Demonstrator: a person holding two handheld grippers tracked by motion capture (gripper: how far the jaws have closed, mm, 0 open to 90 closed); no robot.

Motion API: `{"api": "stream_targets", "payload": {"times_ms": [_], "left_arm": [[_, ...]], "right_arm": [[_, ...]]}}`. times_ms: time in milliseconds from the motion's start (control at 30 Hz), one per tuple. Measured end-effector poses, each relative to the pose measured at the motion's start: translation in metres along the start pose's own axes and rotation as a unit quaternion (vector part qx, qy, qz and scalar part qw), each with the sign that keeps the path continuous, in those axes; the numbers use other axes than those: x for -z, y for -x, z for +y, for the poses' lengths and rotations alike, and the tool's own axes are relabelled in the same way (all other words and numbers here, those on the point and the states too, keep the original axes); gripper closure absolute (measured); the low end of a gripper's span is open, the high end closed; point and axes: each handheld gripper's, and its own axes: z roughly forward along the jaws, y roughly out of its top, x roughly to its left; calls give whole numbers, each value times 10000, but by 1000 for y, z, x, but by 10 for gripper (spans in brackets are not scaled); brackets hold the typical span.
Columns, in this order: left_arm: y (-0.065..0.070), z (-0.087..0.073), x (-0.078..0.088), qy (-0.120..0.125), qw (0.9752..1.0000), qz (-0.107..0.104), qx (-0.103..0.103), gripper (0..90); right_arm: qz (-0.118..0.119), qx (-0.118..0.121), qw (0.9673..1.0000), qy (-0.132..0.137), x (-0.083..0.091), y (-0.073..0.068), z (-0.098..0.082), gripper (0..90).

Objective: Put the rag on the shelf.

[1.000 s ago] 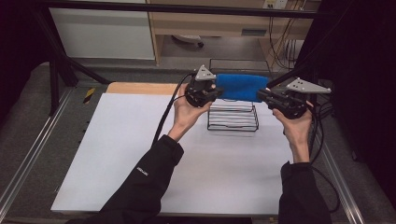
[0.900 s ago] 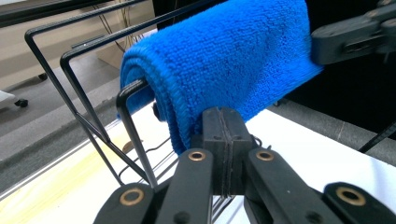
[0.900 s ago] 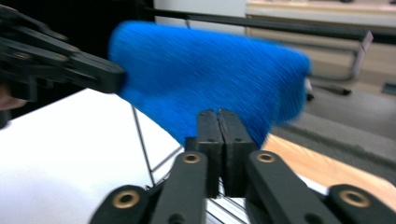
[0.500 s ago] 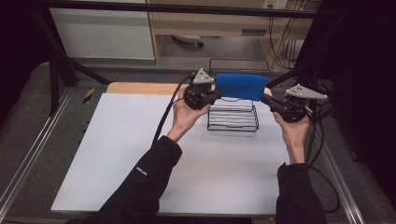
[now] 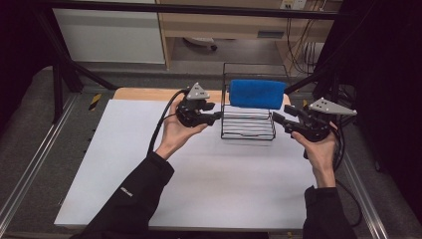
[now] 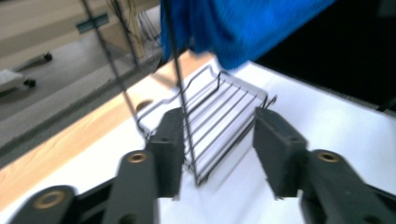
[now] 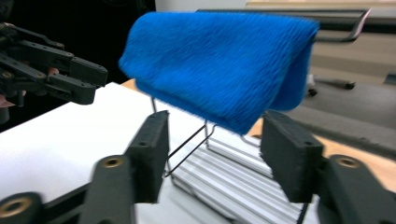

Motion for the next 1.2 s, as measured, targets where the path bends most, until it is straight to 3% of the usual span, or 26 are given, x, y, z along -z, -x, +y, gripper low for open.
{"api": "stream_targets", "payload": {"times_ms": [167, 300, 667, 833, 1033, 1200], "left_arm": [[-6, -27, 13, -134, 9999, 97, 39, 397], [-13, -50, 24, -178, 9995, 168, 193, 309], [-23, -118, 55, -339, 9971, 485, 473, 100], [-28, -151, 71, -434, 9949, 611, 671, 78], [-33, -185, 90, -413, 9936, 748, 742, 85], [-36, -208, 105, -408, 9929, 763, 814, 85]], "right_arm": [[42, -99, 9999, -85, -2, -7, -11, 242], [96, -144, 9996, -237, -7, -13, -22, 153], [232, -113, 9971, -722, -21, -27, -56, 50], [266, -153, 9958, -866, -22, -31, -77, 37], [295, -305, 9932, -1086, -23, -32, -102, 21], [297, -297, 9905, -1310, -21, -31, -120, 15]]}}
